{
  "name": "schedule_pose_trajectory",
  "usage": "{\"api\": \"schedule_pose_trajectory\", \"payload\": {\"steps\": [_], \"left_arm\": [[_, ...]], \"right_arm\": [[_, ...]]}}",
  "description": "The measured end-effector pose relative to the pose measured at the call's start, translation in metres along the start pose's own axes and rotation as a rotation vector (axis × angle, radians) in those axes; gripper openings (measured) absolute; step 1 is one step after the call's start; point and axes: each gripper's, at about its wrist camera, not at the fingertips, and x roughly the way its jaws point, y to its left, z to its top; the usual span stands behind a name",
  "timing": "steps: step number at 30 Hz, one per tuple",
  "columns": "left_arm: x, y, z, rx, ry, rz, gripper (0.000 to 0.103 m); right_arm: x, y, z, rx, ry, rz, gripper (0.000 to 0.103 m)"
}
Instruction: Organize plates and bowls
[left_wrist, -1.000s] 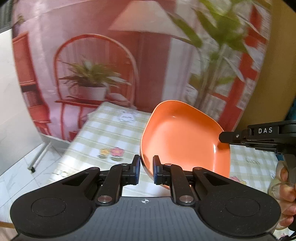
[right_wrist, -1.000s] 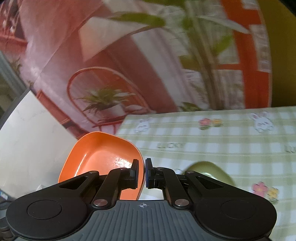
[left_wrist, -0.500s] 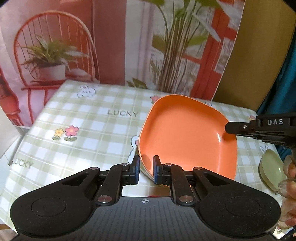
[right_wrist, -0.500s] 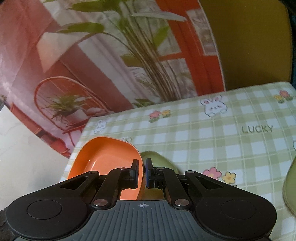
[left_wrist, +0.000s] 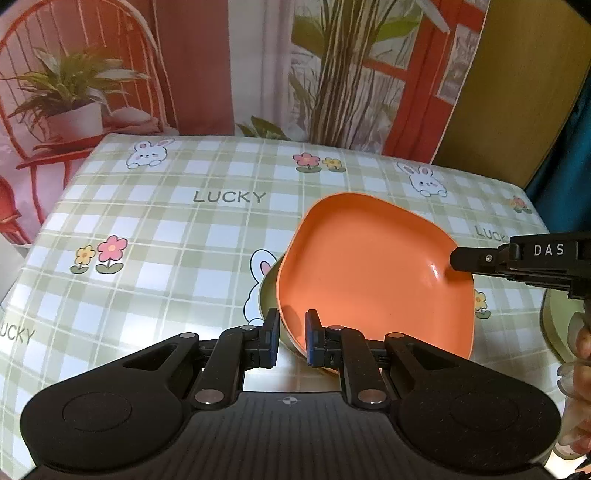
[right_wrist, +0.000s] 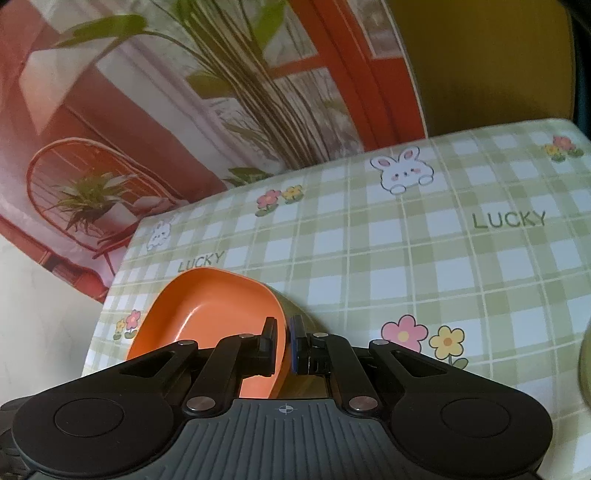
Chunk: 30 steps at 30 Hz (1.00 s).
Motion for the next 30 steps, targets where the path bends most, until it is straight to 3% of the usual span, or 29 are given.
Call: {"api": "schedule_pose_trajectory", "payload": {"steps": [18, 30], "left_arm": [[0.047, 0.000, 0.009, 0.083, 0.008, 0.023, 0.015], [0.052, 0.002, 0.005, 0.106, 0.003, 0.024, 0.015]], "right_arm": [[0.037, -0.013, -0.001, 0.023, 0.034, -0.023, 0.007], [0.041, -0.011, -0.010, -0.007, 0.067, -0.044, 0.007]]}}
